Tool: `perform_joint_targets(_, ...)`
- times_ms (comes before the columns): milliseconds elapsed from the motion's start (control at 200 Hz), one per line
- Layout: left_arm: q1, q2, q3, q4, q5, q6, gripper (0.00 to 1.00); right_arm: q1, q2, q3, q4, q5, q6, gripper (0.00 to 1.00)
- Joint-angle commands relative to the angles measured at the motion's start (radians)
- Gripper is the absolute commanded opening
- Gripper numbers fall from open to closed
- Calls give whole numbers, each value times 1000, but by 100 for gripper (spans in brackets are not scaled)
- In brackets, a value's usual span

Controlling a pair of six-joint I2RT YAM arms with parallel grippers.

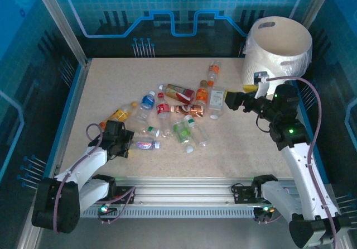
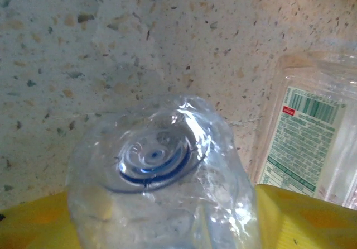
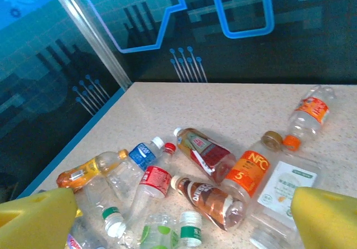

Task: Put the plastic bottles in the bin

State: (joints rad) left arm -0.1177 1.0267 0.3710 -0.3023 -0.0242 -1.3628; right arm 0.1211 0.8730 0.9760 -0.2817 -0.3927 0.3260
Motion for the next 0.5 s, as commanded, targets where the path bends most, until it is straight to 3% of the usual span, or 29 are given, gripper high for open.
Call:
perform_joint_targets(0, 9, 4, -24, 35, 9, 56, 66, 45, 9, -11, 80, -20, -42, 100)
perform_joint_targets(185, 9, -5, 29, -12, 15, 192, 56, 105, 35, -10, 115, 34, -62, 100)
perform_joint_targets(495, -69, -161, 141, 25, 21, 457, 51, 167, 67, 0, 127, 40, -125, 100)
